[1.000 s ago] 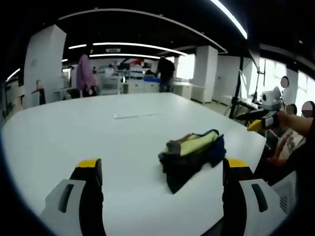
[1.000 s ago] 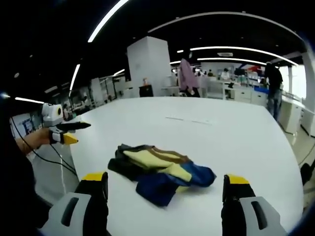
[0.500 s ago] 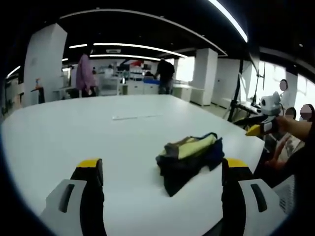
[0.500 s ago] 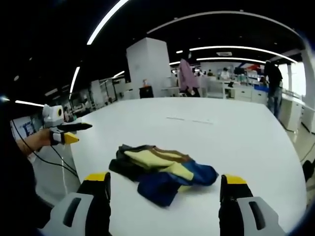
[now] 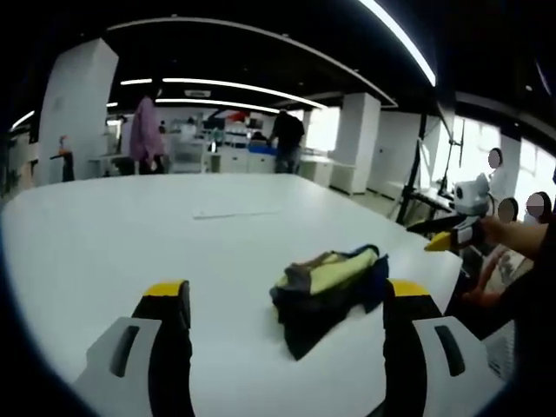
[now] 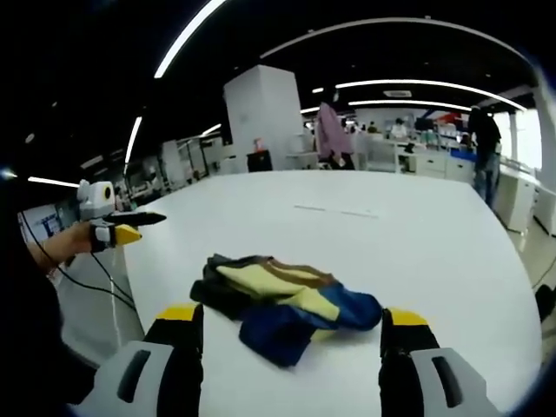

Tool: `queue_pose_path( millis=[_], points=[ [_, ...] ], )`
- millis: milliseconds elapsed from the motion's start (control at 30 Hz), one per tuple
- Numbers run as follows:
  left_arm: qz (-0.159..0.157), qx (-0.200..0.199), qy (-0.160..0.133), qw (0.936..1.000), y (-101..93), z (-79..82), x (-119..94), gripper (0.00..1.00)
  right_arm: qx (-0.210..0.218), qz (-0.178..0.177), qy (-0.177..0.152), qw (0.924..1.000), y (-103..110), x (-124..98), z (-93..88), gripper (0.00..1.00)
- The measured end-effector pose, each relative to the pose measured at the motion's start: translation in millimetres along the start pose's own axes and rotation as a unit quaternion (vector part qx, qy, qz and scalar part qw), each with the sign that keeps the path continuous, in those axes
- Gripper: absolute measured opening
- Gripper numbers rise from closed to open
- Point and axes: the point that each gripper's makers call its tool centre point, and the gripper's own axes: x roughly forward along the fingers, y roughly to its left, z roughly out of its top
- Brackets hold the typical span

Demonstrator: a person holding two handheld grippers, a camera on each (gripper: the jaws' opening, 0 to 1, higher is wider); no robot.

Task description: Fold the garment on the visible template until the final outline fits inside the template.

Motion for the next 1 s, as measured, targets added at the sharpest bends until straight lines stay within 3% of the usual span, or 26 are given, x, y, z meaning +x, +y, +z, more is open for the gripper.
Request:
queue_pose_path(
  millis=[467,1000],
  points=[
    [-0.034,-0.011,0.000,0.9994,-2.8,10.3,19,0.77,-0.011,0.000,0.006,0.9999,-13,12,7.2,0.70],
    [-0.073,-0.009,0.037,0.9966,1.6,-4.7,50,0.65,-0.028,0.014,0.039,0.9988,-28,40,11.2,0.59]
  ],
)
